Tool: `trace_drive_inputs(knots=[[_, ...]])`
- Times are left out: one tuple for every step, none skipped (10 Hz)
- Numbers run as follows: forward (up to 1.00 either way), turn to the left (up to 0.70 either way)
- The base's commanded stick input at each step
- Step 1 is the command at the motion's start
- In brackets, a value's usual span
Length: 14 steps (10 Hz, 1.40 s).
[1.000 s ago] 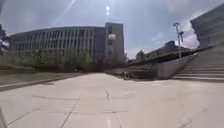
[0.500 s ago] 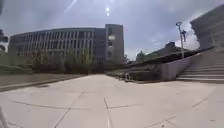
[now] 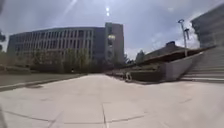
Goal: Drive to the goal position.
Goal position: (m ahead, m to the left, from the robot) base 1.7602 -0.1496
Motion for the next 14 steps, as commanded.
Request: trace_drive_inputs(knots=[[1.00, 0.02], [1.00, 0.00], [1.00, 0.00], [1.00, 0.00], [1.00, 0.00], [1.00, 0.00], [1.00, 0.00], [1.00, 0.00], [1.00, 0.00], [1.00, 0.02], [1.00, 0.00], [1.00, 0.00], [1.00, 0.01], [1.00, 0.00]])
